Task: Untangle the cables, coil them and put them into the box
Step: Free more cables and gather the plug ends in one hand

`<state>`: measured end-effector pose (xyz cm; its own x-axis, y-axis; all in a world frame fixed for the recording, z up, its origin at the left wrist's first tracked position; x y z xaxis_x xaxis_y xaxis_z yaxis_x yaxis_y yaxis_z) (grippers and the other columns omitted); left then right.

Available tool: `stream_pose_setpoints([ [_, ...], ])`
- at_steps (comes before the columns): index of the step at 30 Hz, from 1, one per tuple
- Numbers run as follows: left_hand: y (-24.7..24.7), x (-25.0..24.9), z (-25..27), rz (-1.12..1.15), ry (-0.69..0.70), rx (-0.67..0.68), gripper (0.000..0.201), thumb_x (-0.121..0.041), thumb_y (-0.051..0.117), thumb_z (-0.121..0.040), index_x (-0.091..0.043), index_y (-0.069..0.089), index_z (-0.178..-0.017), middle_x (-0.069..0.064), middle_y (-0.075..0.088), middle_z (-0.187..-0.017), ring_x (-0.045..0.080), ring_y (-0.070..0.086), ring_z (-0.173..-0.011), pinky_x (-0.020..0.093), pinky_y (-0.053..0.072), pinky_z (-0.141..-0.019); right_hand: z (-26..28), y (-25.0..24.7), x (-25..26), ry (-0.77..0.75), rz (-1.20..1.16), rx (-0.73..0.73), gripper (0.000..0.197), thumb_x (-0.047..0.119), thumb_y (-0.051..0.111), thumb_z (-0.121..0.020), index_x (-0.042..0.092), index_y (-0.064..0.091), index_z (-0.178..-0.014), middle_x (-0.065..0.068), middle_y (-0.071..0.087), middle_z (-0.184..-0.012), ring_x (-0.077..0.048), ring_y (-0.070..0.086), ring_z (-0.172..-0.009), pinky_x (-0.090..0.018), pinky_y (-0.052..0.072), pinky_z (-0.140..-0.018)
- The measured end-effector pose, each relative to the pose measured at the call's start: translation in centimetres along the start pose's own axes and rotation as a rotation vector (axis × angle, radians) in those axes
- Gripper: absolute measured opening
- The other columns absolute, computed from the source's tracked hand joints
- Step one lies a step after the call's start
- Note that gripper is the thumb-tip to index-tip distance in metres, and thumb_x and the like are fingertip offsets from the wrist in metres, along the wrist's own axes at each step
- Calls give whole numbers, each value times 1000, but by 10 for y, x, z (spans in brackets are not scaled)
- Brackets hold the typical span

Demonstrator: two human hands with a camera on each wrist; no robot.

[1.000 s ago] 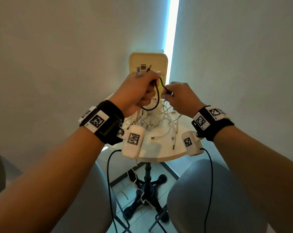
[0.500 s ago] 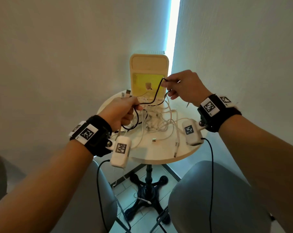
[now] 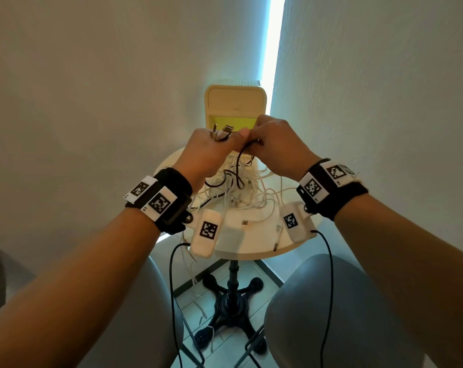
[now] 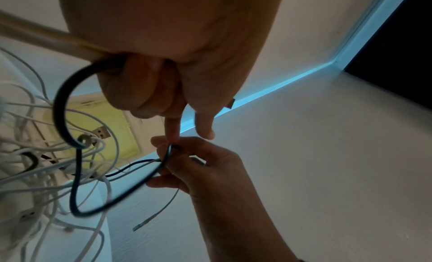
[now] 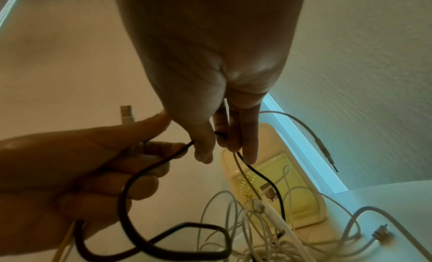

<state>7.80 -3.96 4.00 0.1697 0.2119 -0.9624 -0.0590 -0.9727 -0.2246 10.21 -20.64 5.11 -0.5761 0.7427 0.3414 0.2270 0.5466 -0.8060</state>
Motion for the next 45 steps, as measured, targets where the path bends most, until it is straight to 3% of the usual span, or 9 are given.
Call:
stream_pose_setpoints([
  [5, 10, -5, 4, -118, 17, 110, 22, -19, 70, -103, 3, 71, -99, -19, 44, -39, 0, 40, -34, 9, 29, -39, -1, 1, -1, -24, 14, -62, 9, 12, 74, -92, 12, 83, -92, -4, 59, -85, -15, 53, -73, -14, 38, -68],
  [10, 5, -19, 8, 33, 104, 154, 30, -29, 64, -107, -1, 68, -95, -5, 31, -56, 13, 23, -47, 24, 22, -42, 4, 17, -31, 132, -55, -42, 11, 17, 74, -95, 10, 77, -88, -4, 69, -85, -23, 66, -75, -42, 58, -78],
  [16, -14, -44, 14, 189, 197, 206, 25, -27, 62, -108, -7, 65, -93, -2, 20, -62, 18, 13, -53, 21, 20, -42, 17, 39, -66, 364, -139, 42, 7, 14, 74, -93, 11, 80, -91, -7, 79, -87, -31, 75, -73, -47, 63, -77],
  [21, -21, -24, 10, 67, 109, 152, 27, -28, 61, -108, -10, 67, -89, -5, 26, -57, 15, 18, -50, 23, 18, -43, 8, 32, -67, 435, -259, -34, 9, 16, 76, -95, 10, 83, -94, -6, 77, -80, -15, 69, -58, -33, 65, -69],
  [24, -18, -1, 6, -31, 27, 125, 28, -29, 63, -107, -7, 68, -91, -3, 29, -58, 14, 21, -49, 25, 17, -44, 5, 31, -70, 528, -412, -47, 10, 15, 74, -96, 10, 82, -100, -12, 79, -87, -25, 77, -69, -46, 67, -71],
  [31, -16, 32, 0, -83, -88, 54, 30, -35, 67, -104, -10, 72, -88, 5, 30, -67, 18, 23, -54, 33, 17, -52, 19, 31, -57, 517, -13, 226, 69, 55, 76, -91, 14, 54, -141, -9, 70, -123, -23, 70, -100, -34, 54, -78],
  [36, -19, 33, -4, -56, -95, 31, 30, -32, 64, -106, -11, 70, -85, 2, 27, -65, 16, 22, -52, 26, 18, -45, 45, 26, -29, 616, -3, 711, 106, 80, 79, -60, 20, 44, -141, -10, 73, -96, -22, 75, -66, -38, 65, -58],
  [42, -22, 28, -6, -14, -68, 32, 29, -29, 63, -107, -8, 68, -87, 0, 26, -61, 14, 20, -49, 23, 18, -42, 49, 61, -53, 633, 100, 719, 63, 27, 90, -83, 12, 46, -125, -14, 68, -88, -29, 69, -58, -49, 66, -64],
  [45, -28, 27, -3, -4, -61, 17, 29, -28, 63, -108, -7, 67, -88, -2, 27, -58, 13, 20, -48, 23, 18, -43, 39, 66, -61, 586, 111, 662, 49, 24, 84, -90, 11, 47, -119, -13, 63, -92, -27, 65, -58, -44, 64, -59],
])
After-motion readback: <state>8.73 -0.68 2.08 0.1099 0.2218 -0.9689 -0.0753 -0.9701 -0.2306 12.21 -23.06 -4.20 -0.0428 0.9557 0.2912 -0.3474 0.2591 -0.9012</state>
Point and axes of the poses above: each hand's wrist, its own z-axis away from the middle knuckle, its own y-axis out of the palm, x = y × z, the point moved 4 cm from there along -z, towards the middle knuckle
